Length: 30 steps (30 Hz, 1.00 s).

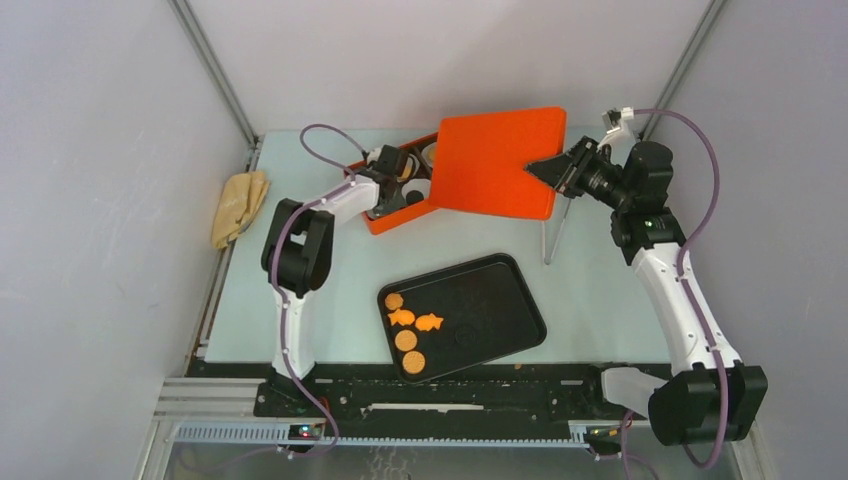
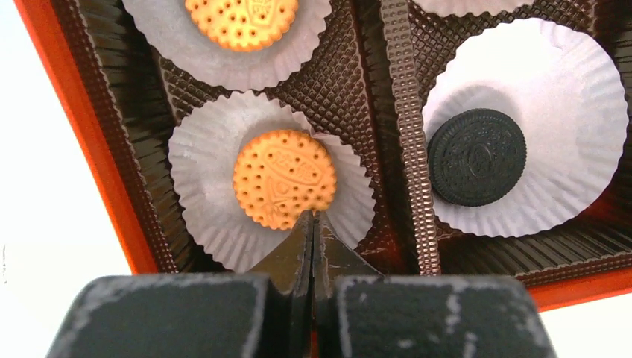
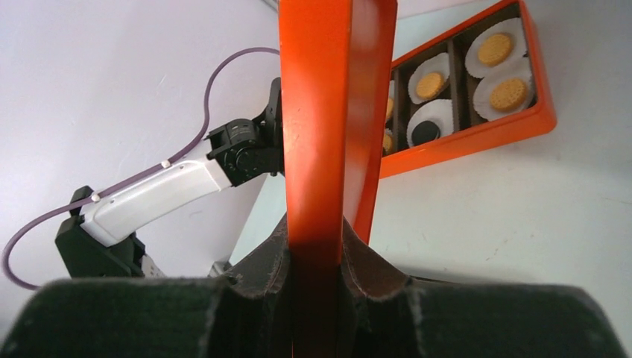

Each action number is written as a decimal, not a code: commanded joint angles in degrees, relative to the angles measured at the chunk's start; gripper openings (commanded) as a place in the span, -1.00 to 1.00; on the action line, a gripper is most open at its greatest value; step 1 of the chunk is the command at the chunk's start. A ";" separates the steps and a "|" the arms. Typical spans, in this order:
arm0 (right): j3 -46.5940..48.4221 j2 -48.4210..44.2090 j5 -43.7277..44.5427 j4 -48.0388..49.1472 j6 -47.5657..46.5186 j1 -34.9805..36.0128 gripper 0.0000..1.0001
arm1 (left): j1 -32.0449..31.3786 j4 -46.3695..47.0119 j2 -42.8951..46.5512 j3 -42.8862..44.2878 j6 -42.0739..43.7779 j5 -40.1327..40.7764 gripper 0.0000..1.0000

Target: Pack the cookies

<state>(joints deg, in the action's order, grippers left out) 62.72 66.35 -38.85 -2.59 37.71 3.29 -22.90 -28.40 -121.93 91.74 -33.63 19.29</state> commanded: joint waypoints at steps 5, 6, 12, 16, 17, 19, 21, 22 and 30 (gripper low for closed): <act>2.72 2.59 -7.41 9.67 4.75 -0.59 -1.00 | -1.16 0.38 9.33 -9.88 -0.92 -0.24 -1.00; 4.22 3.81 -8.35 9.09 4.53 -0.78 -1.00 | -1.21 0.62 10.92 -12.09 -1.04 -0.27 -1.00; 9.73 15.42 -19.30 11.11 8.61 -2.15 -1.00 | -1.19 2.42 22.17 -26.78 -1.89 -0.63 -1.00; 12.29 22.48 -24.56 17.40 15.02 -2.94 -0.98 | -1.36 3.35 28.85 -33.80 -2.50 -1.30 -1.00; 12.87 23.99 -25.19 17.95 15.69 -2.94 -0.98 | -1.36 3.30 30.34 -35.16 -2.52 -1.11 -1.00; 14.36 26.39 -26.47 17.60 16.01 -2.93 -0.97 | -1.36 3.21 32.70 -37.26 -2.30 -0.89 -1.00; 14.81 28.26 -27.24 18.79 17.11 -2.89 -0.97 | -1.36 2.62 34.28 -38.88 -2.30 -0.43 -1.00; 14.86 29.17 -27.81 19.79 18.16 -2.92 -0.97 | -1.36 2.33 34.98 -39.98 -2.38 -0.54 -1.00; 20.61 42.21 -35.22 33.56 30.60 -1.39 -0.96 | -1.76 1.47 46.24 -49.06 -6.15 0.39 -1.00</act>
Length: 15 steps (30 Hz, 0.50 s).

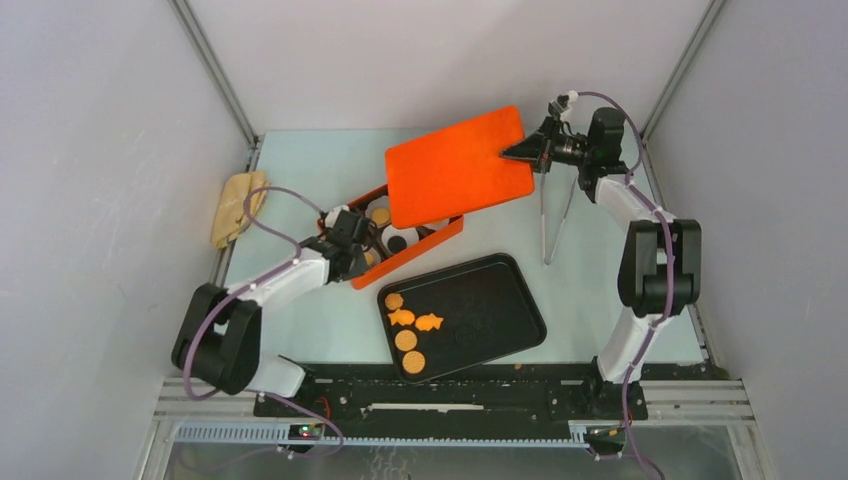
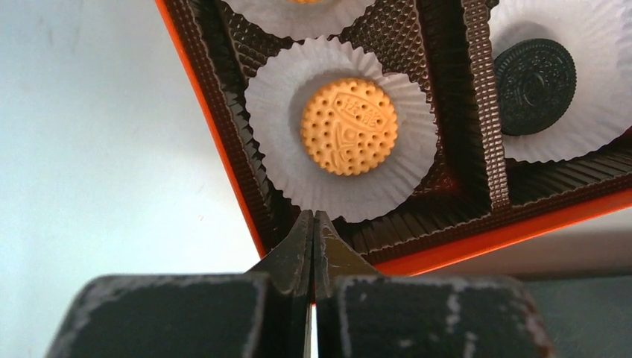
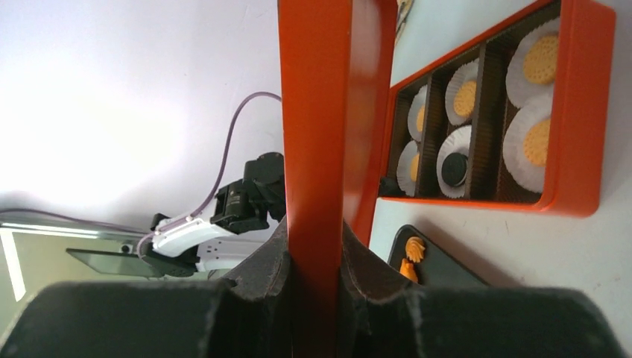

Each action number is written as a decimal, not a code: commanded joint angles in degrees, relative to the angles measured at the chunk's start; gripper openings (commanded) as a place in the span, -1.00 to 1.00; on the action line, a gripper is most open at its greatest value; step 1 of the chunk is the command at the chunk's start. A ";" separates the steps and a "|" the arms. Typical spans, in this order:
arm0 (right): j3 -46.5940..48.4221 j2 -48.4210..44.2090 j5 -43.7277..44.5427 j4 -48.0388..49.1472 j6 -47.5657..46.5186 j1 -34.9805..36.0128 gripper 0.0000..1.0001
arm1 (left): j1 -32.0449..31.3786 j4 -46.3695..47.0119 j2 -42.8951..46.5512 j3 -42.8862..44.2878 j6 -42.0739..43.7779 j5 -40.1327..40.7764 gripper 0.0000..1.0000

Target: Pack the cookies

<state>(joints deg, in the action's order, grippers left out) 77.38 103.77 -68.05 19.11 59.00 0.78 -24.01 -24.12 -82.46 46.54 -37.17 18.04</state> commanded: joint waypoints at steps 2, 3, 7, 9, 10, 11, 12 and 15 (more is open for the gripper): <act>10.96 9.06 -7.47 10.01 9.47 2.47 -0.95 | -1.49 -3.96 12.58 -3.44 -2.87 2.15 -1.00; 13.44 11.17 -8.02 9.11 9.29 3.19 -0.95 | -2.01 -4.78 15.81 -2.56 -2.91 2.75 -1.00; 26.02 19.17 -10.76 -1.75 4.43 7.36 -0.95 | -3.91 -7.23 26.78 2.37 -3.57 5.80 -1.00; 33.94 23.03 -11.28 -16.13 -4.35 9.66 -0.95 | -3.94 -7.93 30.87 3.14 -4.24 7.09 -0.98; 37.47 24.76 -10.74 -24.04 -9.95 10.45 -0.95 | -3.94 -8.07 32.63 3.06 -4.30 7.73 -0.94; 41.52 26.45 -10.21 -32.18 -15.41 12.12 -0.96 | -3.94 -8.12 33.94 2.84 -4.32 8.29 -0.92; 44.94 28.17 -9.99 -38.27 -19.45 13.45 -0.96 | -3.94 -8.44 34.76 2.42 -4.32 9.01 -0.92; 48.36 31.96 -10.89 -42.44 -21.75 16.95 -0.96 | -3.94 -9.11 35.56 0.76 -4.54 10.53 -0.98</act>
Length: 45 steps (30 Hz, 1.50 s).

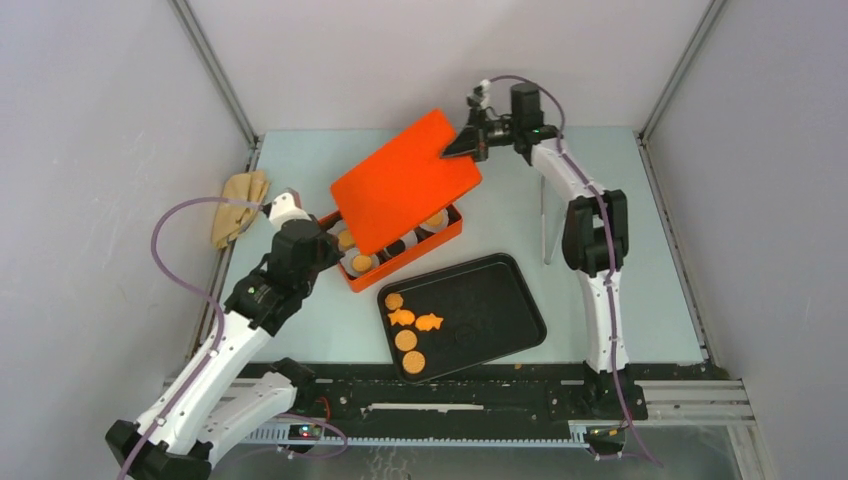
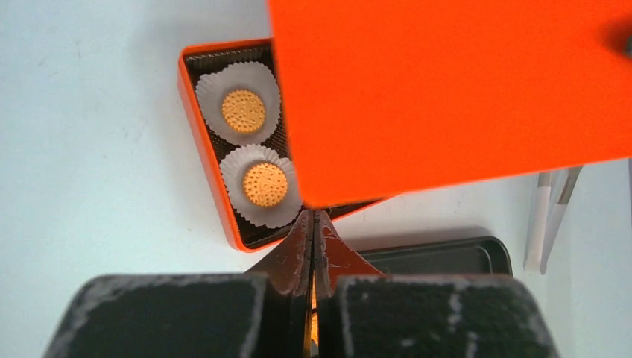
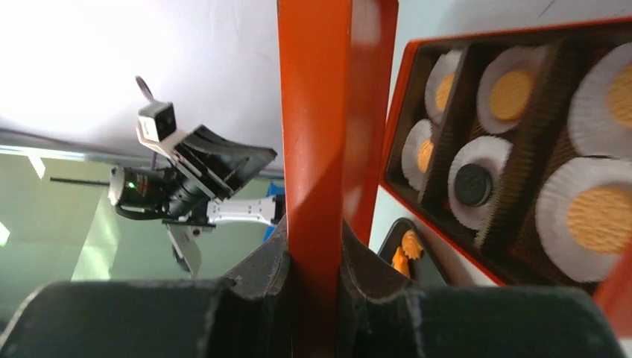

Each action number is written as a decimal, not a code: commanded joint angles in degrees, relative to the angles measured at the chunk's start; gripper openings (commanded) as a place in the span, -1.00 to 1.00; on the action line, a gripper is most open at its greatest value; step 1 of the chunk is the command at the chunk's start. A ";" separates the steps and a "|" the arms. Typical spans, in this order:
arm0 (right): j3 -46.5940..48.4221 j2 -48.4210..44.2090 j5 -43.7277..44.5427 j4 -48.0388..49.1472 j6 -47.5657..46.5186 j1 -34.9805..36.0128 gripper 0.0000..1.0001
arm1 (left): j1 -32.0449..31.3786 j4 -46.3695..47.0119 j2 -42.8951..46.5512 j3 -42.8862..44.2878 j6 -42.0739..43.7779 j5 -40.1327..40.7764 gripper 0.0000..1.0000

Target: Pack the cookies

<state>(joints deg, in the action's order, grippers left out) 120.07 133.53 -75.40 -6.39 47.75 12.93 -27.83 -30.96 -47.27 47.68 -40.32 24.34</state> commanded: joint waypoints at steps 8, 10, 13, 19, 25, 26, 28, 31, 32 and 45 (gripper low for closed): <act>4.51 5.75 -2.83 -15.28 -8.74 9.87 -0.96 | -0.11 -1.00 -1.79 -2.44 -1.39 4.21 -1.00; 4.60 6.67 -2.48 -15.02 -7.85 10.54 -0.97 | -0.11 -0.70 -2.02 -2.80 -1.40 4.40 -1.00; 4.48 7.71 -0.51 -15.12 -7.90 10.44 -0.97 | -0.12 -0.23 -2.23 -3.17 -1.31 4.14 -1.00; 2.65 7.98 1.72 -3.33 1.40 6.90 -1.00 | -0.11 0.46 -3.53 -3.52 -0.67 3.18 -1.00; 2.87 11.16 2.52 2.49 7.67 4.13 -1.00 | -0.11 1.21 -5.03 -3.19 -0.21 2.52 -1.00; 3.07 11.86 2.53 2.92 8.08 3.87 -1.00 | -0.11 1.36 -5.37 -3.21 -0.14 2.43 -1.00; 3.91 13.56 2.30 2.90 8.95 3.45 -1.00 | -0.11 1.64 -6.07 -3.34 -0.03 2.23 -1.00; 7.41 16.59 1.52 -1.94 6.92 3.20 -1.00 | -0.11 2.07 -7.20 -3.53 -0.10 1.89 -1.00; 8.65 17.48 1.39 -3.77 6.14 3.19 -0.99 | -0.11 2.47 -7.61 -3.68 -0.14 1.70 -1.00; 7.86 19.76 3.06 -4.84 5.30 0.17 -0.91 | -0.28 14.72 -21.63 -6.51 0.30 -5.99 -1.00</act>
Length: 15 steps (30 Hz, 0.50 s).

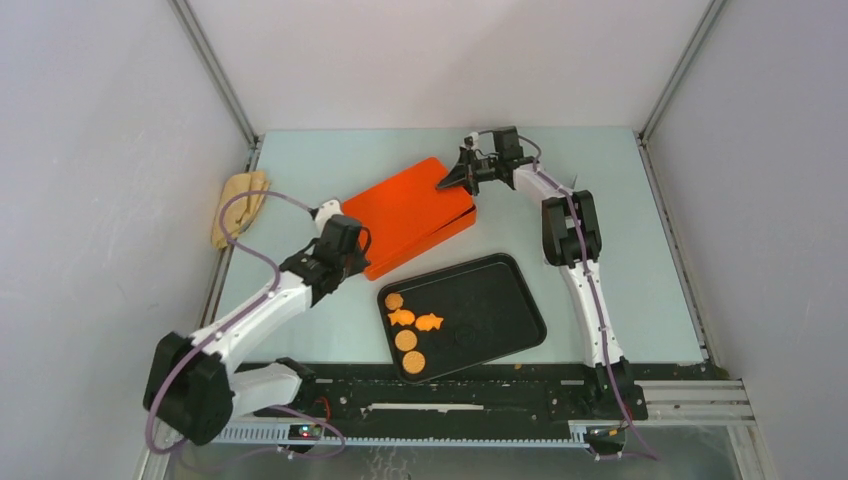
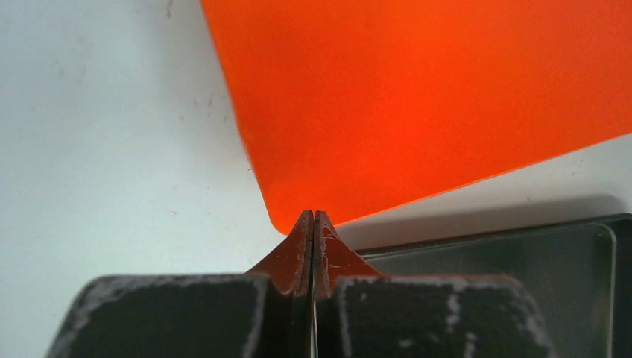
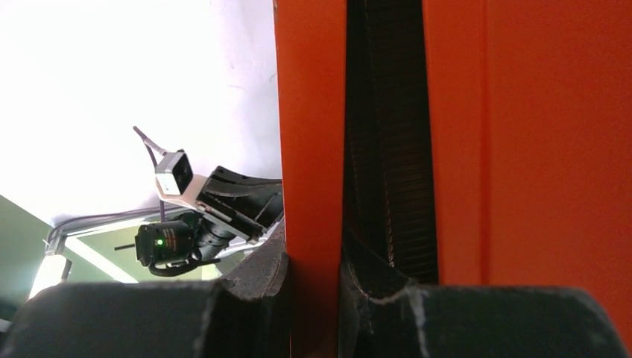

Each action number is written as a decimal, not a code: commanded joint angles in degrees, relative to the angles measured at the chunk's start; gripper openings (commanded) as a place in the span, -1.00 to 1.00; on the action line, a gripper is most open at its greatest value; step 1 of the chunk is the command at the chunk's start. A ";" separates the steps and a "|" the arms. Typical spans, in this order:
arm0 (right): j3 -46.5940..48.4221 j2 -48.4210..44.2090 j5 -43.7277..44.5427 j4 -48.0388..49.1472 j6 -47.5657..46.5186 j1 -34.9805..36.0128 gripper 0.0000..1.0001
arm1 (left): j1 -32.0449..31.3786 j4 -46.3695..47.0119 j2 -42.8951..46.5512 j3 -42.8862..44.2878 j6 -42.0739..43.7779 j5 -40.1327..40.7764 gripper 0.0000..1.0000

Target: Pack the cookies

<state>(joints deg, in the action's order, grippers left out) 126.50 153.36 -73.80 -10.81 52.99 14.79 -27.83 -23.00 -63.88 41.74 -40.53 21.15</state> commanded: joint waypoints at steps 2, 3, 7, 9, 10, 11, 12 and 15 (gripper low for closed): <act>1.17 -0.16 1.53 -0.23 0.22 -2.07 -0.89 | -0.57 8.13 -8.84 0.68 0.63 -3.06 -1.00; 0.91 -0.52 1.80 -0.36 0.07 -2.24 -0.87 | -0.82 8.98 -10.32 1.12 0.63 -2.71 -1.00; -1.44 -2.10 2.63 0.11 -0.53 -2.89 -0.77 | -1.00 11.14 -15.20 3.01 0.82 -1.52 -1.00; -3.09 -3.49 3.97 -0.50 -1.58 -3.21 -0.56 | -0.99 11.15 -17.72 4.31 1.12 -1.34 -1.00; -3.73 -4.52 4.91 -0.66 -2.14 -3.41 -0.49 | -0.99 11.22 -18.33 4.74 1.20 -1.51 -1.00; -5.09 -5.65 5.69 -0.13 -2.48 -3.70 -0.39 | -1.02 11.35 -19.08 5.04 1.24 -1.81 -1.00; -7.36 -7.17 6.25 0.85 -2.52 -4.02 -0.29 | -0.99 11.53 -19.99 5.18 1.15 -2.22 -1.00; -13.69 -12.49 10.00 3.97 -2.84 -5.43 -0.01 | -1.07 12.25 -21.02 4.87 0.78 -3.17 -1.00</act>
<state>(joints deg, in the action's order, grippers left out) 118.32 148.88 -69.87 -8.78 51.51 11.79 -28.49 -8.80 -82.15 46.37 -40.27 19.73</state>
